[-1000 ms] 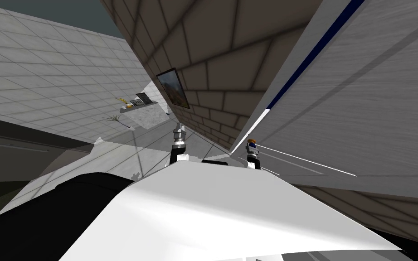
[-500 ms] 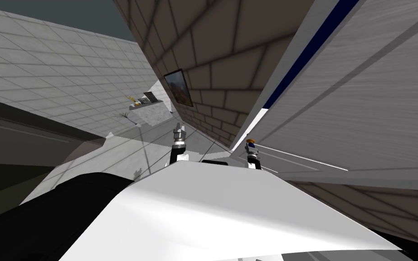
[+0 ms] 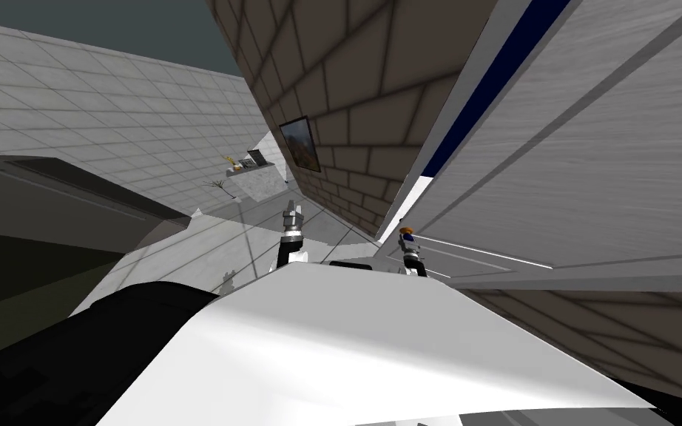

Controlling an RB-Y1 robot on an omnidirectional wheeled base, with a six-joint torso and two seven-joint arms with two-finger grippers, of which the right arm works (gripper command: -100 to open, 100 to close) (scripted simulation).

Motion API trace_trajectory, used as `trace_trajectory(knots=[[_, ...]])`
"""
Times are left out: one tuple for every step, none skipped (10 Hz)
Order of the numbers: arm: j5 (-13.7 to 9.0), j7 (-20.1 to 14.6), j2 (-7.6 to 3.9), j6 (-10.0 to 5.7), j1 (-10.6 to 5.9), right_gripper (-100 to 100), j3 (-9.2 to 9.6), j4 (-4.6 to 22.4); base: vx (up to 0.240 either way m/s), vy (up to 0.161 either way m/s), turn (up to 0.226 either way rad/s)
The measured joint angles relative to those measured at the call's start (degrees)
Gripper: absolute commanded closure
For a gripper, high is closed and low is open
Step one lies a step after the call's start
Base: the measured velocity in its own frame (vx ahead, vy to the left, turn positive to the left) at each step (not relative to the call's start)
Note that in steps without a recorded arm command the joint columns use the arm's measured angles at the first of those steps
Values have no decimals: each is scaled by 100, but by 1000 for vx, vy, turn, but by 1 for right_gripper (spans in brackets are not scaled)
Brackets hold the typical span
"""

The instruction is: Pull the door open

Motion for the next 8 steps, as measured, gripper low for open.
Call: trace_trajectory(knots=[[28,-56,-47,-18,38,100,69,-28,-241,-39,92],[54,-121,-89,-55,51,100,128,-54,-218,-11,95],[90,-201,-152,-106,79,100,206,-62,-215,-18,89],[127,-291,-212,-160,110,100,289,-58,-247,-26,92],[163,-376,-291,-186,181,100,377,-138,-267,-31,80],[204,-470,-346,-247,185,100,465,-110,-255,-6,69],[240,-558,-415,-298,222,100,545,-128,-245,-38,51],[270,-626,-464,-329,271,100,616,-165,-113,-25,9]])
